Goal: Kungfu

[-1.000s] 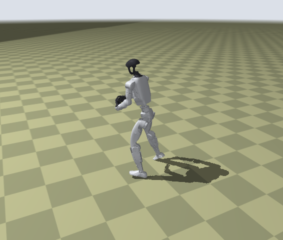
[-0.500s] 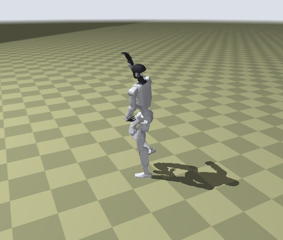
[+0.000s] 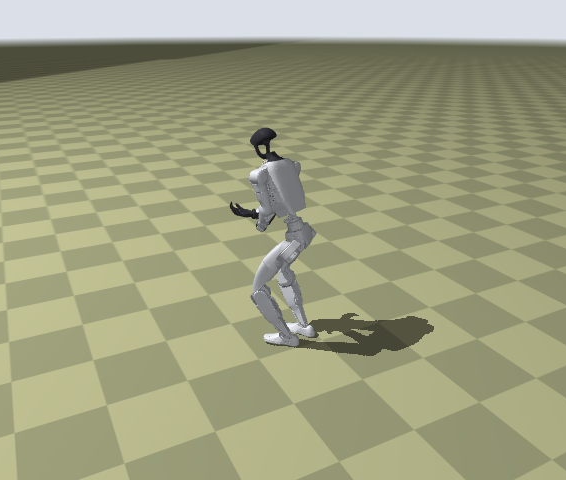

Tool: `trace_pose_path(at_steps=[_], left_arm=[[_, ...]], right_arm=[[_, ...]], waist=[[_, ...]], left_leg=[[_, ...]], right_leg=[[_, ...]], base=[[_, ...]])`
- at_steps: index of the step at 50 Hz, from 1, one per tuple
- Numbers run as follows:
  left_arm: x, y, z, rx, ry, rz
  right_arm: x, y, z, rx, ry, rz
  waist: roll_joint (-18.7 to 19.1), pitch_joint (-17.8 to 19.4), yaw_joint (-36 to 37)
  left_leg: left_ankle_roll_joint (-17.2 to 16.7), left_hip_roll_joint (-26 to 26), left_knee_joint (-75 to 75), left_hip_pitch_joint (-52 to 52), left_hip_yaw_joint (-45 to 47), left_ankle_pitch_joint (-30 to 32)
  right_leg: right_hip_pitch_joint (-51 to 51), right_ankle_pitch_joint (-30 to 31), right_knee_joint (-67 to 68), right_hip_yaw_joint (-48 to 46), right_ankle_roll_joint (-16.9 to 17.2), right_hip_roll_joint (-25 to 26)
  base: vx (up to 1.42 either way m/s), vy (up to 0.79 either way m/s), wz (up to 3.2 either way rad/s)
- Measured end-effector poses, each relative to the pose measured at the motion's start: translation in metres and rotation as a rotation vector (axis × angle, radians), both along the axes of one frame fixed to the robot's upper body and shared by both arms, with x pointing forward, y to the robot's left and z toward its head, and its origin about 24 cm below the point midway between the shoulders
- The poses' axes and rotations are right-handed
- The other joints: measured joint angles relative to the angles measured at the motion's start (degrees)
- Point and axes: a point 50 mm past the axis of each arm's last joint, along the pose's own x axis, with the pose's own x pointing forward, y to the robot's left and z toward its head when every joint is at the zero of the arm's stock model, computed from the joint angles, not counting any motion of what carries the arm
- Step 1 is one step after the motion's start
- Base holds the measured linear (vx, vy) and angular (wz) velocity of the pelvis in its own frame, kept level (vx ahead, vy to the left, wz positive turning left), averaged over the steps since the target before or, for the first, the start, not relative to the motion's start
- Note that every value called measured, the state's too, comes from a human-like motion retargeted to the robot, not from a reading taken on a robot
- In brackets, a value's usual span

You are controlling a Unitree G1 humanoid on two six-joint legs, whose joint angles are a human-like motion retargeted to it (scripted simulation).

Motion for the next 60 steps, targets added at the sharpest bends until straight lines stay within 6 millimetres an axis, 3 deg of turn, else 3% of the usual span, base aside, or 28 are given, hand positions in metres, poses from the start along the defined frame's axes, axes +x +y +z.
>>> trace_pose_path(at_steps=[3,7,10,13,15,17,19,20,22,23,25,28,30,32,37,43,46,52,55,60], left_arm=[[-0.019,0.001,-0.029,0.063,0.132,-0.035],[-0.027,0.009,-0.051,0.111,0.27,0.082],[-0.024,0.02,-0.058,0.152,0.308,0.13],[-0.01,0.045,-0.063,0.229,0.295,0.178],[0.003,0.067,-0.063,0.306,0.266,0.248],[0.016,0.097,-0.064,0.399,0.239,0.351],[0.028,0.135,-0.063,0.521,0.21,0.474],[0.031,0.158,-0.063,0.589,0.194,0.547],[0.036,0.215,-0.053,0.752,0.124,0.73],[0.038,0.245,-0.045,0.841,0.087,0.829],[0.038,0.298,-0.024,1.024,0.019,1.027],[0.032,0.354,0.001,1.254,-0.027,1.32],[0.029,0.373,0.016,1.278,-0.049,1.468],[0.028,0.379,0.026,1.214,-0.082,1.533],[-0.002,0.386,0.015,1.177,-0.066,1.596],[-0.01,0.35,-0.003,1.144,-0.126,1.763],[-0.013,0.322,-0.017,1.059,-0.072,1.833],[-0.031,0.284,-0.039,0.895,0.096,1.886],[-0.039,0.284,-0.037,0.861,0.101,1.939],[-0.042,0.305,-0.014,0.841,0.017,2.024]], right_arm=[[0.0,-0.009,-0.014,-0.067,0.0,-0.025],[0.014,-0.022,0.011,-0.105,-0.183,-0.098],[0.027,-0.034,0.06,0.005,-0.31,-0.176],[0.036,-0.068,0.139,0.158,-0.524,-0.328],[0.031,-0.103,0.194,0.233,-0.744,-0.476],[0.018,-0.141,0.241,0.25,-0.99,-0.672],[0.001,-0.176,0.277,0.232,-1.203,-0.918],[-0.009,-0.19,0.291,0.222,-1.293,-1.048],[-0.027,-0.214,0.31,0.213,-1.409,-1.307],[-0.036,-0.223,0.317,0.222,-1.446,-1.421],[-0.056,-0.232,0.33,0.268,-1.518,-1.619],[-0.085,-0.238,0.337,0.356,-1.593,-1.861],[-0.103,-0.242,0.338,0.4,-1.678,-1.965],[-0.119,-0.247,0.334,0.425,-1.751,-2.067],[-0.125,-0.244,0.31,0.525,-1.688,-2.18],[-0.132,-0.249,0.296,0.612,-1.684,-2.236],[-0.132,-0.246,0.297,0.549,-1.73,-2.196],[-0.12,-0.242,0.295,0.443,-1.715,-2.141],[-0.105,-0.24,0.293,0.362,-1.654,-2.108],[-0.062,-0.231,0.285,0.19,-1.475,-1.994]], waist=[[-0.39,-0.82,2.22],[2.4,-1.74,1.64],[1.44,-3.05,2.25],[0.75,-2.76,0.85],[-0.42,-3.07,-0.57],[-1.83,-4.01,-0.77],[-2.21,-4.87,0.67],[-2.34,-5.7,2.04],[-3.09,-7.09,6.08],[-4.06,-7.1,7.55],[-7.44,-6.04,9.53],[-11.99,-4.43,10.12],[-13.62,-4.01,11.73],[-13.62,-4.31,13.52],[-14.4,-5.41,11.0],[-10.47,-7.49,12.98],[-6.73,-8.07,13.98],[-2.09,-11.2,9.5],[-1.68,-11.78,7.44],[-3.11,-13.64,8.72]], left_leg=[[-0.01,0.5,3.89,-4.5,1.87,-0.88],[-0.74,-0.96,1.45,-5.85,-1.45,2.95],[-2.02,-2.81,-5.43,-2.01,0.9,10.38],[-5.57,-5.55,-11.71,2.75,3.76,25.16],[-10.08,-4.32,-10.93,5.19,12.63,34.78],[-10.57,-4.15,0.06,4.71,16.09,33.72],[-8.5,-1.17,16.56,0.41,14.4,30.92],[-6.4,2.14,24.84,-2.6,14.01,28.59],[-1.52,13.75,30.93,-8.29,13.73,25.37],[0.45,18.56,27.79,-10.22,13.57,25.6],[1.17,22.69,10.81,-11.79,13.58,31.2],[-4.94,17.91,-27.95,-11.12,4.53,43.67],[-2.93,17.0,-42.96,-11.04,-0.89,39.74],[0.26,17.41,-43.34,-14.67,-3.64,32.52],[2.59,18.31,-18.32,-19.65,-4.91,31.85],[8.8,23.85,18.97,-20.31,2.84,25.97],[5.7,24.28,31.3,-15.65,5.93,27.73],[-3.53,15.66,40.74,-2.6,15.64,32.2],[-6.78,10.24,37.64,3.84,17.97,35.19],[-5.75,6.49,28.04,7.07,13.32,36.84]], right_leg=[[-1.54,-3.08,1.14,0.97,-2.34,1.05],[-2.33,-1.17,-0.92,-1.28,-2.06,1.32],[2.24,1.84,-8.66,1.28,-2.63,1.88],[9.03,6.02,-17.57,3.99,-1.05,0.23],[13.83,8.81,-22.78,4.56,0.54,-3.04],[18.9,10.89,-27.43,2.8,1.59,-6.91],[24.06,12.98,-32.37,0.2,1.07,-7.58],[25.97,13.96,-34.62,-0.43,0.18,-6.93],[28.64,15.7,-37.6,0.47,-2.06,-4.2],[29.78,16.26,-38.14,1.9,-2.85,-3.71],[31.51,17.03,-38.53,6.25,-3.7,-5.37],[34.45,17.33,-39.98,7.63,-3.86,-10.01],[34.66,16.88,-40.09,8.13,-4.61,-11.84],[33.58,16.49,-39.25,8.06,-5.67,-11.91],[31.9,14.45,-34.23,9.97,-6.76,-13.04],[30.67,14.66,-35.07,8.22,-7.11,-9.47],[30.8,15.85,-37.59,6.34,-7.04,-6.42],[30.88,16.93,-42.34,-1.45,-6.55,-4.72],[31.75,16.52,-43.23,-4.93,-5.85,-5.82],[33.6,15.27,-43.57,-8.41,-3.77,-7.72]], base=[[-0.17,0.03,-0.24],[-0.08,-0.09,0.69],[-0.02,-0.08,0.63],[-0.03,0.0,1.25],[-0.08,0.06,1.65],[0.05,0.04,1.44],[0.15,-0.09,0.64],[0.21,-0.24,-0.32],[0.33,-0.29,-0.97],[0.23,-0.18,-1.17],[0.03,-0.04,-0.99],[-0.09,-0.03,-0.32],[-0.14,-0.03,-0.22],[0.0,0.05,-0.23],[0.16,0.17,-0.2],[0.08,0.11,0.08],[0.04,0.18,-0.04],[0.11,0.18,0.85],[0.1,0.23,1.18],[0.14,0.25,0.99]])
